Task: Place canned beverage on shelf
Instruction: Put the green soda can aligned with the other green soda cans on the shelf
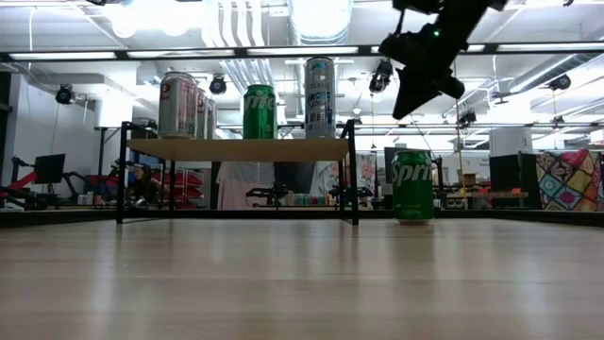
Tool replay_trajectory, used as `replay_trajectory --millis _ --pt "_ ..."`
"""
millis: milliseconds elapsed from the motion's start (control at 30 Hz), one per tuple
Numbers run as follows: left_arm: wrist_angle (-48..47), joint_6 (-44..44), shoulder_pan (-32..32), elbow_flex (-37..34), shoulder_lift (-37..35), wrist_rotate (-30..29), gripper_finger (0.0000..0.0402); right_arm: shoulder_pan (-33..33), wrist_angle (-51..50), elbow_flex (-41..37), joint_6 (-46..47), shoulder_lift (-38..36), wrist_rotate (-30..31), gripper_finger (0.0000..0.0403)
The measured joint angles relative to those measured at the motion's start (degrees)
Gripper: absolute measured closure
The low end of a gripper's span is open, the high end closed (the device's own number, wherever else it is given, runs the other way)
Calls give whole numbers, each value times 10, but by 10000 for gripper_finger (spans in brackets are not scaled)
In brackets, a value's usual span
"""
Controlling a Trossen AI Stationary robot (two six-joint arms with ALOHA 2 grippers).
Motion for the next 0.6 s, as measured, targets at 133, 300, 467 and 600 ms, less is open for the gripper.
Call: replay_trajectory --millis 133,300,467,600 --pt "0 0 0 0 -1 0 402 17 120 -78 -35 -32 34 394" --pt "-1 0 0 0 0 0 402 35 203 -141 -72 -33 78 394" --pt "-1 0 0 0 0 0 402 34 201 -146 -77 -31 93 394" --pt "-1 0 0 0 0 0 402 35 201 -132 -119 -31 92 391"
